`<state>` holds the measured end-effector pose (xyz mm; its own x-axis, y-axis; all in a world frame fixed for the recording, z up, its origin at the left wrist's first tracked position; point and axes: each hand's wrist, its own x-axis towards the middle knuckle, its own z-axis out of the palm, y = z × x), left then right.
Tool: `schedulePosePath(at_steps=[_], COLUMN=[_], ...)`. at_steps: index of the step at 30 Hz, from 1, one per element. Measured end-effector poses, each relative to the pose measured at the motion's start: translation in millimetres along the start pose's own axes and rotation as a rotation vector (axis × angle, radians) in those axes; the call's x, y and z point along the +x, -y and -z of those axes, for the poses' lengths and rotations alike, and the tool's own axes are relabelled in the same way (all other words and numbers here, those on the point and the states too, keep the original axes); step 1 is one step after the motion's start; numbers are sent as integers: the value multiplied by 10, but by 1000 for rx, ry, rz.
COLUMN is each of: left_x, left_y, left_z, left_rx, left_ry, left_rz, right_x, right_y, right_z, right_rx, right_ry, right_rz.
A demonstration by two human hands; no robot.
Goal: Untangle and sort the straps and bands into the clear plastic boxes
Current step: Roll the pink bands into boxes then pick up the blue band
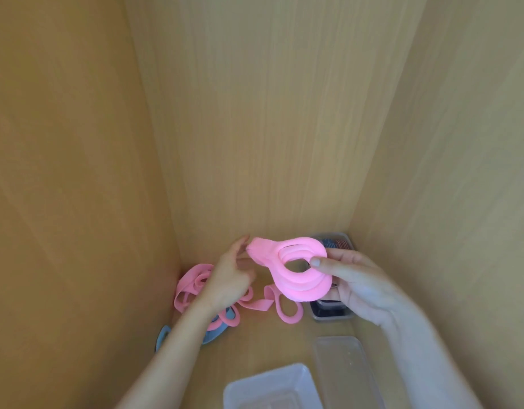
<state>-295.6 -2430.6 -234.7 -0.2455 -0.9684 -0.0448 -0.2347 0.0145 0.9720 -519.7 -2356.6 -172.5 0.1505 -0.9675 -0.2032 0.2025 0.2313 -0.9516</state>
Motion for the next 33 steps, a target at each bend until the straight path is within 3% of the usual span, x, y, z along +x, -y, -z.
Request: schedulePosePath(at_steps=[2,5,9,14,21,25,33], left_x=[-72,-147,-116,-191,-258,-231,-265], left_y=[29,40,57,-50,-189,-283,-361], left_z=[-71,-214,-350,-377,-418,-379,-306], left_rx=[103,284,315,36,-330,-419,-498], left_ry=[23,-28,-176,-140,-199,-284,-304], left_rz=[-33,-227,-391,-294,-138,-106,-67], right_x=[6,20,15,-7,75,110,169], right_y=[5,1,-40,-117,-176,-170,-215], right_z=[-12,-34,-58,-39,-78,-140,-203], right_rx=[-1,15,40,8,-8,-72,-165], right_ry=[7,16,45,42,-158,-195,-223], right_rz=[10,20,33,68,146,198,302])
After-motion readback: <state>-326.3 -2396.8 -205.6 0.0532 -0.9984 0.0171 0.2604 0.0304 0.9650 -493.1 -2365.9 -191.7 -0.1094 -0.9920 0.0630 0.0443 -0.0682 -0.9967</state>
